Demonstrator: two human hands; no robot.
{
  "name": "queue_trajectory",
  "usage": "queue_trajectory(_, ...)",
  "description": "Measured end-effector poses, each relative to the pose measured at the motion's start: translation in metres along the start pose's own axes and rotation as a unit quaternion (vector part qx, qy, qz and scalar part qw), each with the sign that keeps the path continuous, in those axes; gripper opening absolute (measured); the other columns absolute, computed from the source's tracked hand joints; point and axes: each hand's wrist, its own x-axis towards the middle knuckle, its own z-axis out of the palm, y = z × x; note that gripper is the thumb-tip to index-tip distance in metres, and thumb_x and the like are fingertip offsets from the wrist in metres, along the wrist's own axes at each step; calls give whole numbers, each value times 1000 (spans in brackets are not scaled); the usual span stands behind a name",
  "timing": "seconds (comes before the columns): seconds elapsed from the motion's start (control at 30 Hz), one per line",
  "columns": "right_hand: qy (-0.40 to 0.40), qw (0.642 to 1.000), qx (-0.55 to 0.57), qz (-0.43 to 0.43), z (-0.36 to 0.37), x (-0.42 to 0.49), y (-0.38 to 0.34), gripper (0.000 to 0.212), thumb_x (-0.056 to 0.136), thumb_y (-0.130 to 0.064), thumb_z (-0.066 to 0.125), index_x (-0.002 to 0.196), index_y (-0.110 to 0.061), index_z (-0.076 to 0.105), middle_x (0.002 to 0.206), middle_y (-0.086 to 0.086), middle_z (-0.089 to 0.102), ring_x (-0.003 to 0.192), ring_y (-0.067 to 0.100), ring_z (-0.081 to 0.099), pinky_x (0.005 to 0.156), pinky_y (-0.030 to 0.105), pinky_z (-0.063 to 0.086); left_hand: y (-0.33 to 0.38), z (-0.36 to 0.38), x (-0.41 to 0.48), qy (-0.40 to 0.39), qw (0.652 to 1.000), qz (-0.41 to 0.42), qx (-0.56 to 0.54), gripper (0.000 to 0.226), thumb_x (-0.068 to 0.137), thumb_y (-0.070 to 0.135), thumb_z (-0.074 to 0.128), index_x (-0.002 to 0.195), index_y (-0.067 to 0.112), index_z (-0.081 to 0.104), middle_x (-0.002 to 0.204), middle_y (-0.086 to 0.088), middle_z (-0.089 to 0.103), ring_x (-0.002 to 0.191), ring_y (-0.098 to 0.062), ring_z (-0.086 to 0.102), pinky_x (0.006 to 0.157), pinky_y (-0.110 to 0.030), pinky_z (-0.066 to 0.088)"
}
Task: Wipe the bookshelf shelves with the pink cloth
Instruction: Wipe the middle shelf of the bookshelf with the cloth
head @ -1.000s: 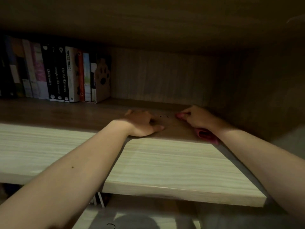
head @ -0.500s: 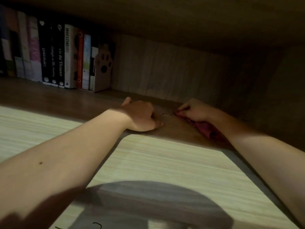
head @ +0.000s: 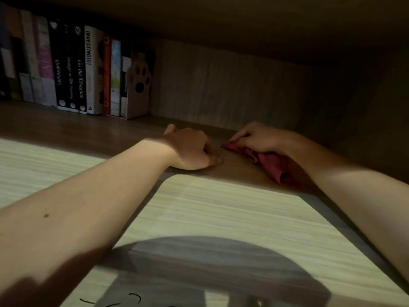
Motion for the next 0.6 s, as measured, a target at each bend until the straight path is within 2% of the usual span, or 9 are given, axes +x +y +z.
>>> queue_trajectory(0.13,12,998,-50,45,0,3,10,31,95,-9,45,121,-12,63,127,6,60,113,21,54,87,22,38,-1,1,1,0,1000,-5,-2,49,90,61,40,122,30,58,126,6,57,120,-18,47,100,-40,22)
queue_trajectory(0.27,-7,1000,-24,-9,4,6,-4,33,93,-5,46,117,-16,66,117,6,65,105,20,58,89,27,44,0,-1,0,-2,1000,2,-1,45,91,59,40,123,34,58,130,8,55,123,-18,45,99,-40,22)
queue_trajectory(0.47,6,999,-18,37,2,4,9,31,94,-9,47,120,-14,64,124,3,61,113,19,54,86,19,37,-1,-1,0,-1,1000,-2,-9,47,90,60,40,122,31,58,127,7,57,121,-18,46,100,-40,21)
queue_trajectory(0.6,-23,999,17,-20,3,3,-6,33,94,-7,48,118,-21,65,107,-6,59,101,12,54,92,25,42,0,-1,0,0,1000,3,-9,43,90,59,41,123,38,57,131,11,54,124,-17,44,102,-41,20)
